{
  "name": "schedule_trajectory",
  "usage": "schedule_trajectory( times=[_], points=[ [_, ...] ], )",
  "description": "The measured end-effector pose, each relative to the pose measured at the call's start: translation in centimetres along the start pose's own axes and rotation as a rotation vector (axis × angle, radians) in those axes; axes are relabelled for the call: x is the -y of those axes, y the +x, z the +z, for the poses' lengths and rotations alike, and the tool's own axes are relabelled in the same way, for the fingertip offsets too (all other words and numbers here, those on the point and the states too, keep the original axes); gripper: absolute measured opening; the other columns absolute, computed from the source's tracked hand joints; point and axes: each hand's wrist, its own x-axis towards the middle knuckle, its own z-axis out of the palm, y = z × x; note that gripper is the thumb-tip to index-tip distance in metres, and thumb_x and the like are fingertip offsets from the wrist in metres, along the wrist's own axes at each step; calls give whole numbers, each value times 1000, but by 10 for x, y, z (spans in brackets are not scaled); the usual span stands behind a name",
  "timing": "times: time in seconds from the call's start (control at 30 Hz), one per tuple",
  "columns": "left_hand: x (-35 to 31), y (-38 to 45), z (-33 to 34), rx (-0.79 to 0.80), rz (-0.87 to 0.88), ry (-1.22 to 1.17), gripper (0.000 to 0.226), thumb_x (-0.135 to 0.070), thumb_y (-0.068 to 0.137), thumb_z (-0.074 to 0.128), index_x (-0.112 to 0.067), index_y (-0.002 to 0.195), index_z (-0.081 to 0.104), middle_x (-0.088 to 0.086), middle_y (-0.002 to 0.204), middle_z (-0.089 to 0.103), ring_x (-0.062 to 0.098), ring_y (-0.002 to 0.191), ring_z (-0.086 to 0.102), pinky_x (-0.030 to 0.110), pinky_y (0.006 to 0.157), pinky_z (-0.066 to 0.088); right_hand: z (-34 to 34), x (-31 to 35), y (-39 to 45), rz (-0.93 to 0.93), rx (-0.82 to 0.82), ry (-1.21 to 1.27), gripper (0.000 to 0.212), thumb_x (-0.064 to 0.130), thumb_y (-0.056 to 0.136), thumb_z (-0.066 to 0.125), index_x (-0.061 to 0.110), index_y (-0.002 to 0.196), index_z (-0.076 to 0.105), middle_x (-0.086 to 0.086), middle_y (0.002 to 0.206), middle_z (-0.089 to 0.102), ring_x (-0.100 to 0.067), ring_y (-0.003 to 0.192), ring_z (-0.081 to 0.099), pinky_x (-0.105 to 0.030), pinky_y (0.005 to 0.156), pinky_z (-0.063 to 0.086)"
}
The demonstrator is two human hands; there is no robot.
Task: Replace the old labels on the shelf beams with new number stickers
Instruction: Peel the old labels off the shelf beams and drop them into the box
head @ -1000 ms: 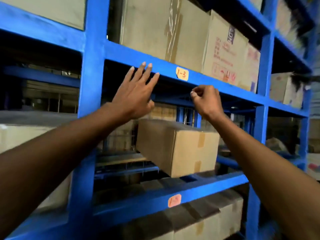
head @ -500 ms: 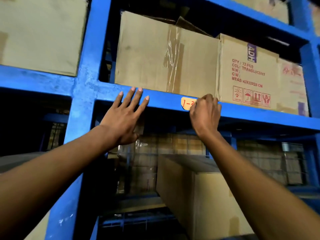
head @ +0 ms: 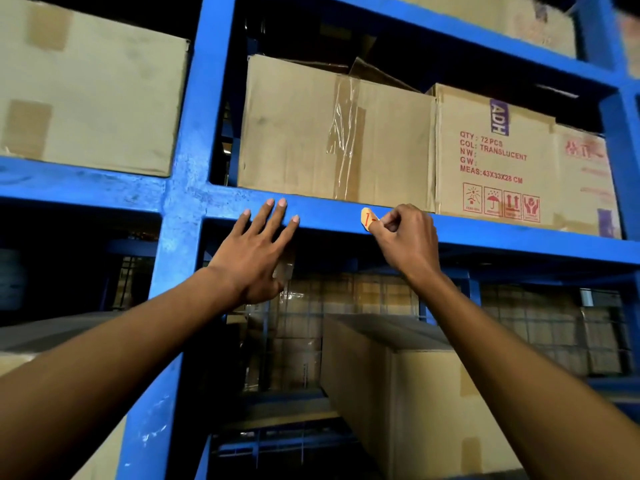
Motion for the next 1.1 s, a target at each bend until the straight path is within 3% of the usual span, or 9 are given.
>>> schedule_trajectory(
  times=[0.1,0.3,0.4,0.5,0.6,0.7,0.83,0.97,1.1],
  points=[
    [1,-20,6,-9,15,-57,95,-48,83,51,-19,150,-9,13,158,-18,27,146,-15,44,120,-1,-3,11,-18,61,7,121,30,39,79,66,11,71,61,-3,72,64,-18,69,61,-37,63,51],
    [15,-89,34,-13,45,-83,86,-48,85,46,-17,151,1,17,159,-10,29,146,-14,43,118,-9,-5,40,-70,157,65,222,12,20,80,62,9,78,66,-8,79,68,-20,78,64,-35,66,54],
    [25,-127,44,-15,61,-111,81,-45,86,46,-13,150,9,19,158,-4,33,146,-8,45,118,-4,-3,63,-105,156,105,237,11,18,82,60,8,80,66,-8,83,69,-17,79,63,-13,56,46],
    [34,-169,57,19,98,-104,73,-44,93,33,-8,150,6,20,158,-6,36,146,-7,48,119,1,3,93,-147,199,144,212,11,19,83,59,11,79,65,-2,81,66,-6,72,57,-4,53,41],
    [40,-212,75,95,162,-118,72,-45,95,22,-5,149,-4,21,156,-16,35,145,-14,47,118,-3,17,122,-199,281,205,230,11,17,84,59,10,80,66,-4,83,68,-11,76,59,-13,63,45],
    [35,-243,89,119,203,-143,72,-45,96,22,-3,148,-6,20,156,-16,33,145,-16,46,118,-7,29,138,-250,363,247,234,10,15,84,58,12,83,68,-2,81,69,-11,76,61,-14,66,47],
    [19,-290,103,237,280,-180,73,-40,95,27,2,147,-3,25,156,-14,36,145,-14,50,116,-12,42,150,-325,494,294,150,14,6,81,57,7,84,71,-11,84,73,-24,81,66,-39,79,53],
    [-9,-347,132,316,349,-230,72,-33,94,30,4,146,-3,27,155,-14,38,144,-16,50,113,-17,44,146,-414,640,373,87,14,1,79,58,4,85,71,-17,90,73,-28,86,67,-45,83,53],
    [-37,-399,158,361,403,-213,78,-37,91,37,3,147,-1,26,155,-13,38,144,-15,51,112,-17,38,129,-505,814,476,-20,14,9,80,59,9,88,71,-12,91,73,-26,85,67,-43,79,54]
  ],
)
